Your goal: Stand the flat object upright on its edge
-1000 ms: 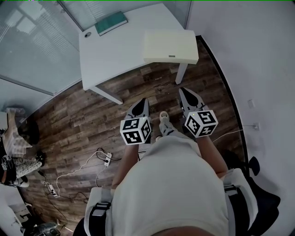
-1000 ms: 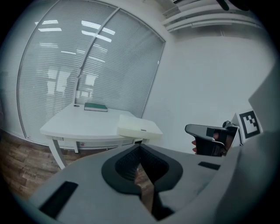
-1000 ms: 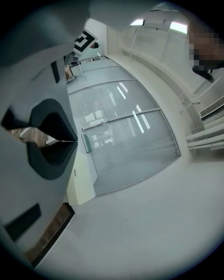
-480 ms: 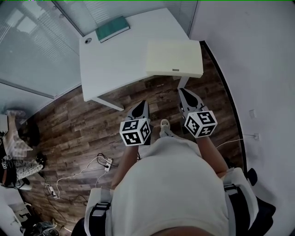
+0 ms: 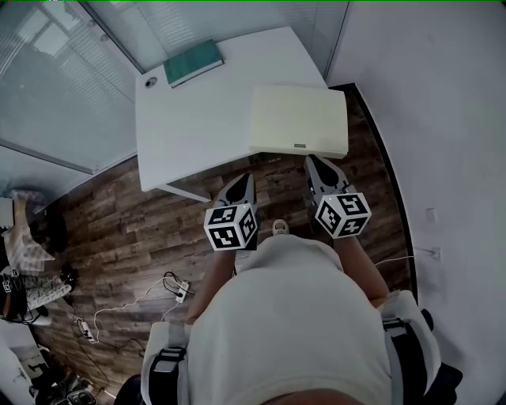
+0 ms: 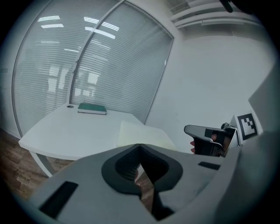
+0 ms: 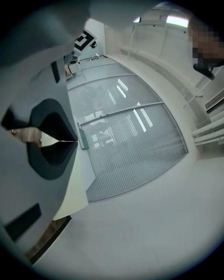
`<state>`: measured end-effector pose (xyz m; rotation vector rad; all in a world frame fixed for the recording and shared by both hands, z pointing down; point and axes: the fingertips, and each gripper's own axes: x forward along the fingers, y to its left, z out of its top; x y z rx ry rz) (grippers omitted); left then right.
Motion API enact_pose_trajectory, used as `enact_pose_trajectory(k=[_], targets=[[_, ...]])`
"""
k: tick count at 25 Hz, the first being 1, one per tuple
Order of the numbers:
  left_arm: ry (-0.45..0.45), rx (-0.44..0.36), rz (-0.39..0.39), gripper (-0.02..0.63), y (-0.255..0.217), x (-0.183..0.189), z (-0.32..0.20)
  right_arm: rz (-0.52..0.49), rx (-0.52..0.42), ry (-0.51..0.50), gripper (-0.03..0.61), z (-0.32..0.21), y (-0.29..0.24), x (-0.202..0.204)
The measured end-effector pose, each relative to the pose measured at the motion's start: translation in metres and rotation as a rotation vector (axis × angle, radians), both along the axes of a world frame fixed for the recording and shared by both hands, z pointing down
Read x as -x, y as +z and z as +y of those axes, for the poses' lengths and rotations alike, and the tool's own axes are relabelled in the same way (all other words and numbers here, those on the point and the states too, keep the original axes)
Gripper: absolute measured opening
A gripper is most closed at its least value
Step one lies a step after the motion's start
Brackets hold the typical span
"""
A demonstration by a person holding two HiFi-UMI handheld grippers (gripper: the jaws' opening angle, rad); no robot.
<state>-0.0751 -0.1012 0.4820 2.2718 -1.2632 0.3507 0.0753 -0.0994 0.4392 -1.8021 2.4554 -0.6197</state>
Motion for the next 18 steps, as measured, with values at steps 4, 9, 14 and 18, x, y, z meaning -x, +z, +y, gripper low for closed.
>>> enact_pose_trajectory(k=[4,9,14,18], targets=[[-0.011,-0.005,0.008,0.02,0.0,-0.011,-0.019,-0.004,0.005,-0.009,0.02,-0.017,0.004,-0.01],[-0.029,-0.006,0.014,0.02,0.002,-0.023,-0.041,-0.013,0.01,-0.024,0.02,-0.035,0.009,-0.02],[-0.027,-0.001,0.01,0.02,0.005,-0.031,-0.053,-0.027,0.017,-0.019,0.02,-0.049,0.013,-0.027],[-0.017,0.002,-0.002,0.02,0.008,-0.036,-0.053,-0.079,0.03,0.004,0.02,-0.052,0.019,-0.031]])
